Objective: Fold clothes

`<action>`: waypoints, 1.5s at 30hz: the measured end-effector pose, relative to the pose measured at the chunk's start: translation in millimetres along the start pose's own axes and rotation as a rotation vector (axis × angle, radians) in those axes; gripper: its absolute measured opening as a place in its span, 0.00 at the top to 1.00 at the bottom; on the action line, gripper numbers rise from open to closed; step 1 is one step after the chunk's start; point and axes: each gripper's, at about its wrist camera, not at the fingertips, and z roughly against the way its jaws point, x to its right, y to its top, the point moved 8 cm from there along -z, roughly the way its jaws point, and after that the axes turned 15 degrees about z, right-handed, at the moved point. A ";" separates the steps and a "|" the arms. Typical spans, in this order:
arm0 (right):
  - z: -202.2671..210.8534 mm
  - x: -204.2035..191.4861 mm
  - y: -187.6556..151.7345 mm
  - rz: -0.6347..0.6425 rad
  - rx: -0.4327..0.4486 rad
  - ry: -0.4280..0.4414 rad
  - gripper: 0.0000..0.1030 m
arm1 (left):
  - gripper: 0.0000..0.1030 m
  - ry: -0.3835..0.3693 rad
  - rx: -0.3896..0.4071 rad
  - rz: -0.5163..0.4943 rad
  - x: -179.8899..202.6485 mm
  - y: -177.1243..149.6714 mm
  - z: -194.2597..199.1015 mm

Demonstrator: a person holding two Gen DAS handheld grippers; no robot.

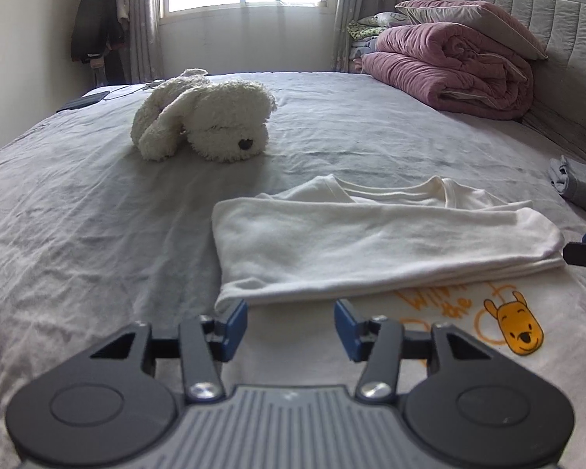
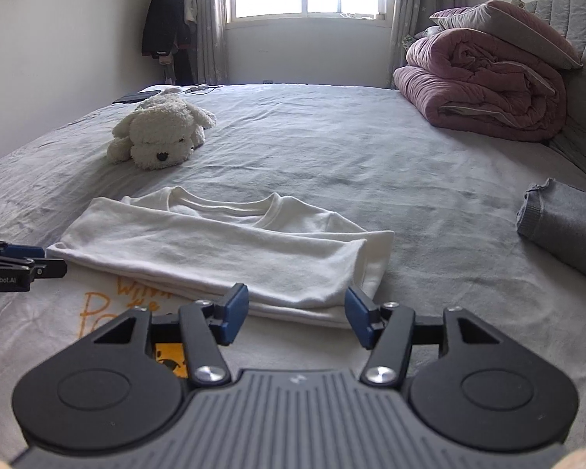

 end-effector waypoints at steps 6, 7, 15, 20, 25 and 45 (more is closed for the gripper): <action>25.5 -18.5 -12.0 -0.004 -0.035 0.075 0.31 | 0.36 -0.004 -0.087 -0.007 -2.5 -27.1 25.3; 29.9 -21.9 -15.6 -0.008 -0.047 0.093 0.30 | 0.35 -0.008 -0.102 -0.006 -3.4 -32.8 30.0; 70.5 -36.2 -54.2 -0.036 -0.142 0.133 0.30 | 0.31 -0.012 -0.180 0.029 -21.3 -73.4 69.2; 101.3 -33.5 -82.7 -0.144 -0.211 0.135 0.30 | 0.28 -0.029 -0.235 0.103 -41.7 -95.6 95.3; 128.0 -26.5 -115.5 -0.375 -0.223 0.190 0.30 | 0.26 -0.107 -0.278 0.242 -64.4 -112.9 127.3; 175.9 -16.5 -174.1 -0.867 -0.178 0.476 0.30 | 0.30 -0.426 -0.399 0.692 -121.1 -149.4 167.4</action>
